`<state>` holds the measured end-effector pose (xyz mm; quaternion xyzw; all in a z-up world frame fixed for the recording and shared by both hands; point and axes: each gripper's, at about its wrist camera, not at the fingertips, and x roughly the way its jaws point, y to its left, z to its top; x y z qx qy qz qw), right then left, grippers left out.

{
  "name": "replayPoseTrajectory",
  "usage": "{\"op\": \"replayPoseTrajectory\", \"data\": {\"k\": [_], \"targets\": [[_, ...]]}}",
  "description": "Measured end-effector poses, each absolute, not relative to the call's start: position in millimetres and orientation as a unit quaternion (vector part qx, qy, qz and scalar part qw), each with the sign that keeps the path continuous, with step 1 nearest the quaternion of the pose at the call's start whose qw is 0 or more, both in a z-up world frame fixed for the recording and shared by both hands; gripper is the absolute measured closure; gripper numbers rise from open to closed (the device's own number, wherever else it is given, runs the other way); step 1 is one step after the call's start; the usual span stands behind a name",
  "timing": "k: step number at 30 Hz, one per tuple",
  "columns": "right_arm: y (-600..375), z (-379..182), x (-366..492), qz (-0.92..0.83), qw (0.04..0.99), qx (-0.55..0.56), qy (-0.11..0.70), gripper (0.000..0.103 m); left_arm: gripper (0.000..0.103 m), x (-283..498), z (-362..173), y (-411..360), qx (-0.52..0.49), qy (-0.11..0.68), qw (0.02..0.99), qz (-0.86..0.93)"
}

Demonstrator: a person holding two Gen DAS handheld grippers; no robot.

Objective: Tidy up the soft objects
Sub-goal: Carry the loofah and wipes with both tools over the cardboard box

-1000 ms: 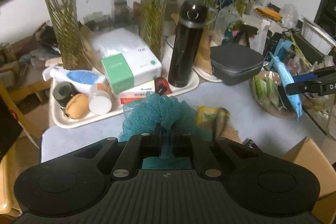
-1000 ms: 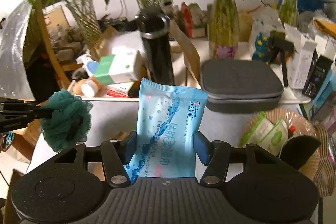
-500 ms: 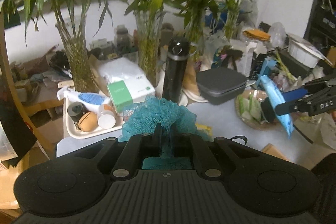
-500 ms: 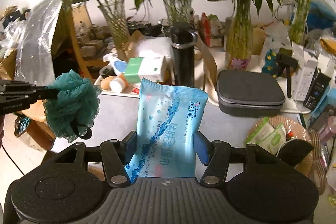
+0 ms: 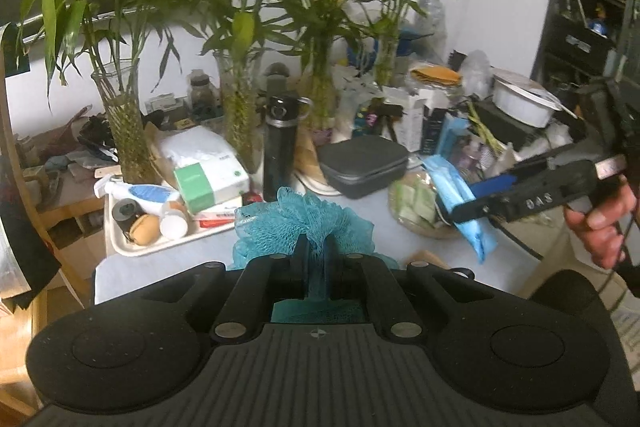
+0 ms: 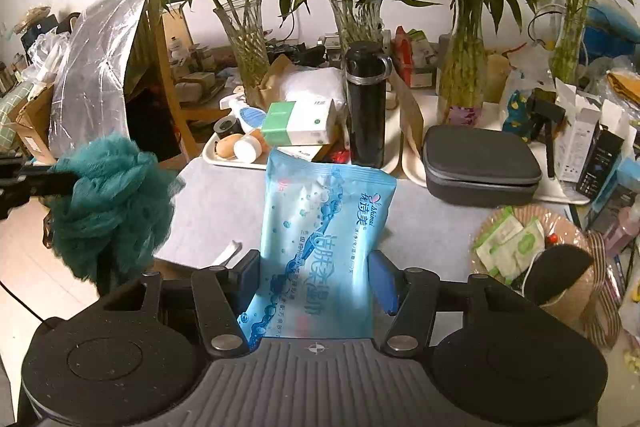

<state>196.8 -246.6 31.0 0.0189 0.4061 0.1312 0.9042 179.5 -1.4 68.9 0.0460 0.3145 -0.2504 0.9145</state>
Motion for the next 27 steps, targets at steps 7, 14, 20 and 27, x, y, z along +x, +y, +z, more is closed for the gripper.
{"op": "replayPoseTrajectory", "data": {"k": [7,14,20,27], "targets": [[-245,35,177,0.134,0.905,0.018,0.404,0.043,0.096,151,53,-11,0.056,0.329,0.909,-0.248],[-240,35,158,0.138,0.903,0.009,0.407,0.043,0.063,126,28,-14,0.060,0.336,0.908,-0.244],[-239,32,145,0.140,0.900,0.007,0.412,0.043,0.045,99,23,-8,0.053,0.323,0.914,-0.239],[-232,30,139,0.147,0.896,0.006,0.420,0.043,0.045,82,17,-2,0.060,0.328,0.919,-0.212]]}}
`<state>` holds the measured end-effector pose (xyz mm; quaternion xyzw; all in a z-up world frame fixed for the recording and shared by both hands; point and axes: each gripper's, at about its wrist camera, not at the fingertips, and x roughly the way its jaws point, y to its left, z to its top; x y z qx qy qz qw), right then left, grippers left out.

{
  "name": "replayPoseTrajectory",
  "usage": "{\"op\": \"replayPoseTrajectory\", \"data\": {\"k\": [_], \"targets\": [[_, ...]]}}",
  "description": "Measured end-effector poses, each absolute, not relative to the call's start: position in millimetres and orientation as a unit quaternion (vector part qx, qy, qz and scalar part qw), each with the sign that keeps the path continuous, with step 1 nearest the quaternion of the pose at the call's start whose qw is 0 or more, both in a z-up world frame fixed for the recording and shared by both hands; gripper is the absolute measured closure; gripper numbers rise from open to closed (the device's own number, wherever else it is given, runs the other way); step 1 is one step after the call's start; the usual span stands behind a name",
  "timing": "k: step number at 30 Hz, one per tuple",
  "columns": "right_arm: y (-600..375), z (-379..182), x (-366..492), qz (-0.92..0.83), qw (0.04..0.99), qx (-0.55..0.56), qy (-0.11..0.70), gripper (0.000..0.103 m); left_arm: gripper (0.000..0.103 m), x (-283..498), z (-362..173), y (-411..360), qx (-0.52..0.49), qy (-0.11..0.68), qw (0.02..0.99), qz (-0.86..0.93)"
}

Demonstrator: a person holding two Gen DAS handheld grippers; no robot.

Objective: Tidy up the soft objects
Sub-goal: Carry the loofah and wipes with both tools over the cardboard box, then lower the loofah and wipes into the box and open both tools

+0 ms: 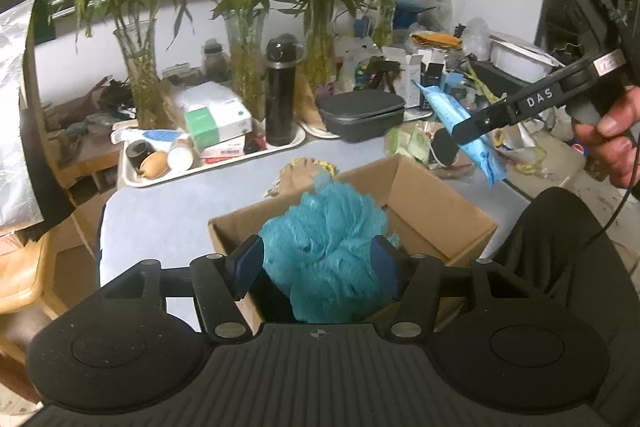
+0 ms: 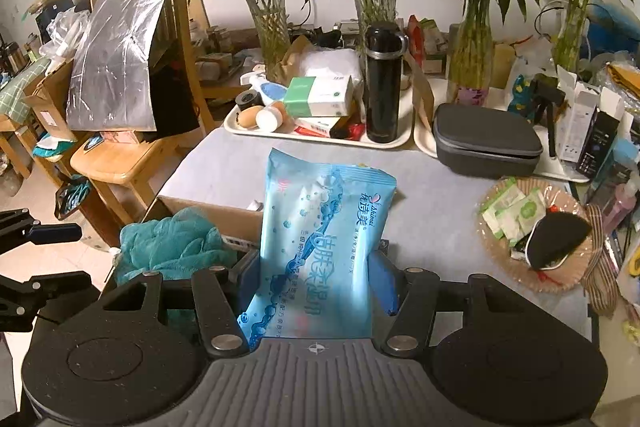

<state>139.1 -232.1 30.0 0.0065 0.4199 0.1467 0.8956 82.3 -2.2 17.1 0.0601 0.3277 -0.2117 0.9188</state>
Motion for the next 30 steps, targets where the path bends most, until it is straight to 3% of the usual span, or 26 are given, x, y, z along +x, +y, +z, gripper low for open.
{"op": "replayPoseTrajectory", "data": {"k": [11,13,18,21,30], "targets": [[-204,39,145,0.169,0.891,-0.003,0.422,0.042,0.044,67,10,6,0.060,0.333,0.919,-0.200],[-195,33,150,0.176,0.885,-0.011,0.431,0.039,0.044,66,9,9,0.057,0.335,0.920,-0.196],[-185,11,156,0.175,0.873,-0.014,0.455,0.014,0.044,65,8,15,0.047,0.341,0.921,-0.183],[-186,4,154,0.175,0.870,-0.007,0.461,0.007,0.044,64,8,18,0.044,0.341,0.921,-0.184],[-199,-5,142,0.163,0.875,-0.007,0.457,0.000,0.044,68,4,16,0.046,0.345,0.919,-0.183]]}}
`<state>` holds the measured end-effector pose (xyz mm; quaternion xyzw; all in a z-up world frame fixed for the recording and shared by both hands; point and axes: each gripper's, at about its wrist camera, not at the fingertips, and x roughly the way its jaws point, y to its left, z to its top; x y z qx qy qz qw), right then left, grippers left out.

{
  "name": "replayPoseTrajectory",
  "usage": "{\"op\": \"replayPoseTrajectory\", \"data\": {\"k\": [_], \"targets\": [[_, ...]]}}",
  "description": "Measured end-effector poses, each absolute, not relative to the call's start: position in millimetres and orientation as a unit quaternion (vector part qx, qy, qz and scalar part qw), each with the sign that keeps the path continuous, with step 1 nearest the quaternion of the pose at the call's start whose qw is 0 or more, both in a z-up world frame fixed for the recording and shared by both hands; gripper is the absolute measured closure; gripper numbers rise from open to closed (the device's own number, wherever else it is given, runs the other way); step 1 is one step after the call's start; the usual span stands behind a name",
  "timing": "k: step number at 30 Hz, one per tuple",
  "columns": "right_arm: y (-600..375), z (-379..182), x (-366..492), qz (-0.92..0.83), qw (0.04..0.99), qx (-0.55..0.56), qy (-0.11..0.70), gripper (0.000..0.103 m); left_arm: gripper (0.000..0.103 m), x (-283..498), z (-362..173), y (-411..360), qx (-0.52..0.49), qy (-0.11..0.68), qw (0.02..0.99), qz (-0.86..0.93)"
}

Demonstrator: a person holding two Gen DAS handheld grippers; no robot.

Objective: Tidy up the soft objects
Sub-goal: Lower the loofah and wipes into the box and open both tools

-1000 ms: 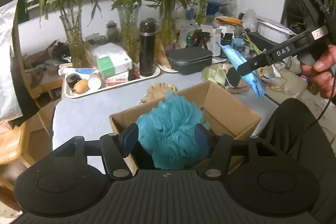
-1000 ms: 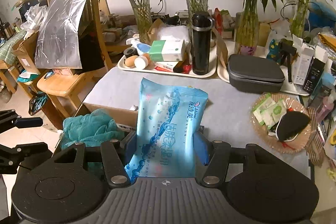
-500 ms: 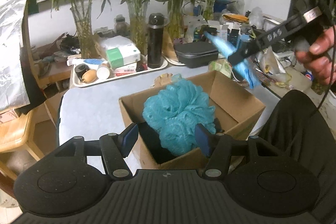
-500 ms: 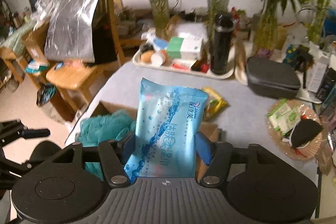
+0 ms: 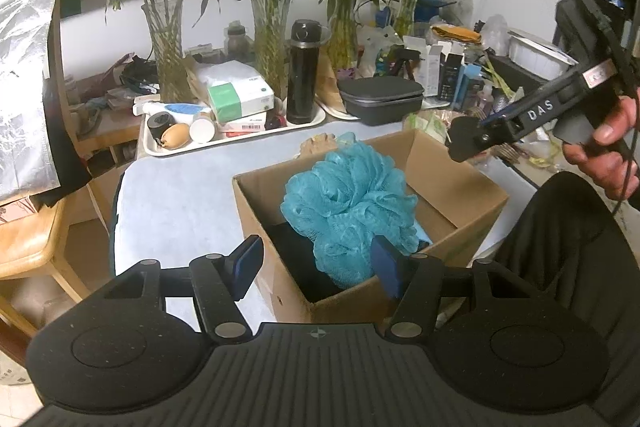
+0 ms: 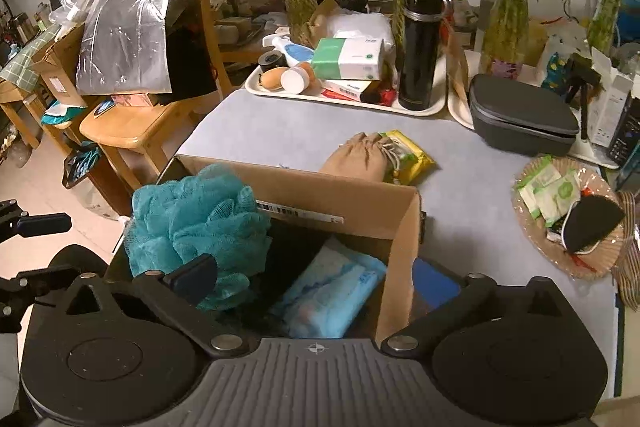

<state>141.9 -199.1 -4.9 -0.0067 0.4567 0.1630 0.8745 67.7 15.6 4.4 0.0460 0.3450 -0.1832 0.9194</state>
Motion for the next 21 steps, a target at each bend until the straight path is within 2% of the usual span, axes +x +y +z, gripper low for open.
{"op": "replayPoseTrajectory", "data": {"k": [8,21], "targets": [[-223,-19,141,0.139,0.877,0.012,0.460,0.000,0.044,79,-2,22,0.029,0.361,0.919,-0.157],[-236,-64,138,0.160,0.836,0.110,0.513,0.001,0.044,86,1,30,0.022,0.366,0.920,-0.141]]}}
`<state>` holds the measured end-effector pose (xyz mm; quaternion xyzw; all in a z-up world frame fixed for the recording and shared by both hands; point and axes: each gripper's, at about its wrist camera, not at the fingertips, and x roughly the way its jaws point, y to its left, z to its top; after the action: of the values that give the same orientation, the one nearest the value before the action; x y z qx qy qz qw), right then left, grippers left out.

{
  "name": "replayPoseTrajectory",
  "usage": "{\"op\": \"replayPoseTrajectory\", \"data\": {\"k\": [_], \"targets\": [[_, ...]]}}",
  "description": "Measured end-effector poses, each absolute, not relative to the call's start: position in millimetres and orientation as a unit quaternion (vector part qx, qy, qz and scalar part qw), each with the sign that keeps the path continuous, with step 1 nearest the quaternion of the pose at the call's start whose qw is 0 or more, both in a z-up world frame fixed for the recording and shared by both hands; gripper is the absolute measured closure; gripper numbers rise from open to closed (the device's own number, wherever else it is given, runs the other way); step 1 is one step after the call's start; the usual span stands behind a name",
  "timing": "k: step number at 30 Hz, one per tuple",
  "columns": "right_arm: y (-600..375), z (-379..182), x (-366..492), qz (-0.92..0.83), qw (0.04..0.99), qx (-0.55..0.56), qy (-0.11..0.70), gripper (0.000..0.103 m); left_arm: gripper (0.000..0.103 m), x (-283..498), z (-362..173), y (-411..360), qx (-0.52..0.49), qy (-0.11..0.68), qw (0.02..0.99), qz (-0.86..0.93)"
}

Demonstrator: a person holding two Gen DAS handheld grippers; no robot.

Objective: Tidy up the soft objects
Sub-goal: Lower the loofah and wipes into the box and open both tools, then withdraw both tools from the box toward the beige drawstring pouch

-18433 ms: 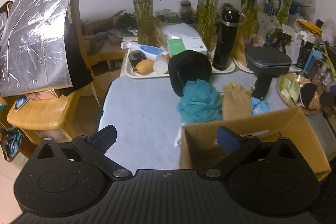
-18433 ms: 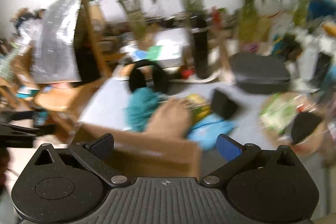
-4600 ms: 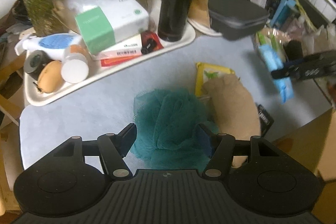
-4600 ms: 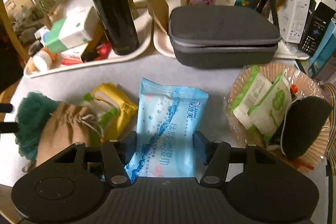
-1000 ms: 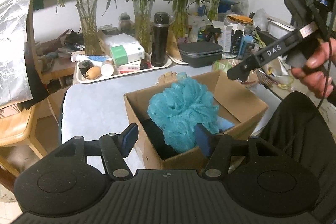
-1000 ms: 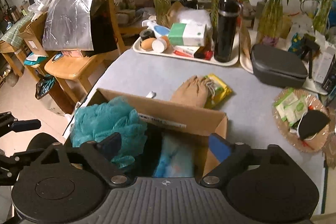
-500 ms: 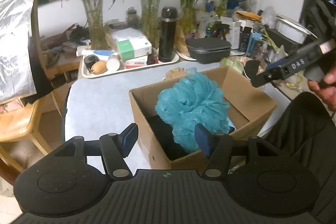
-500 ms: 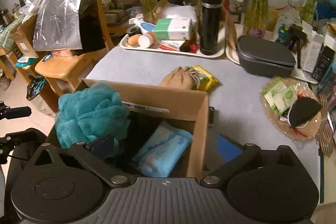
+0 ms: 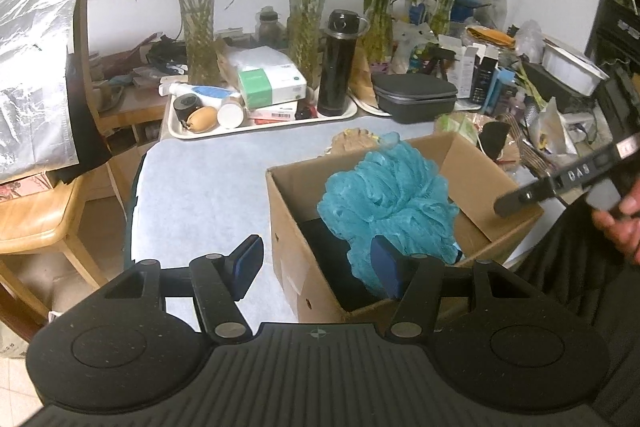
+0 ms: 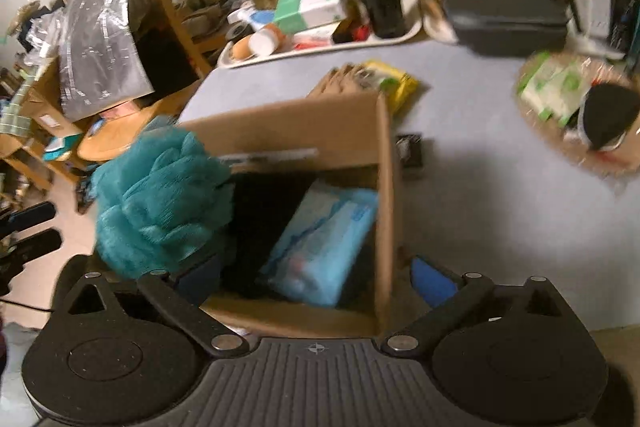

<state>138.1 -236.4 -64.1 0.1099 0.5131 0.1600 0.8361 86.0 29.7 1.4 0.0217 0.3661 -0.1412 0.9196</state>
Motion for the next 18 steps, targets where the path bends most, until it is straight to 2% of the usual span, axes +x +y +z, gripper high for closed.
{"op": "replayPoseTrajectory", "data": {"k": [10,18], "targets": [[-225,-61,133,0.156,0.825,0.104,0.533,0.002,0.044,97,2,27,0.024,0.364,0.920,-0.140],[-237,-56,148,0.121,0.860,0.089,0.487,0.002,0.044,110,2,25,0.018,0.360,0.922,-0.139]]}}
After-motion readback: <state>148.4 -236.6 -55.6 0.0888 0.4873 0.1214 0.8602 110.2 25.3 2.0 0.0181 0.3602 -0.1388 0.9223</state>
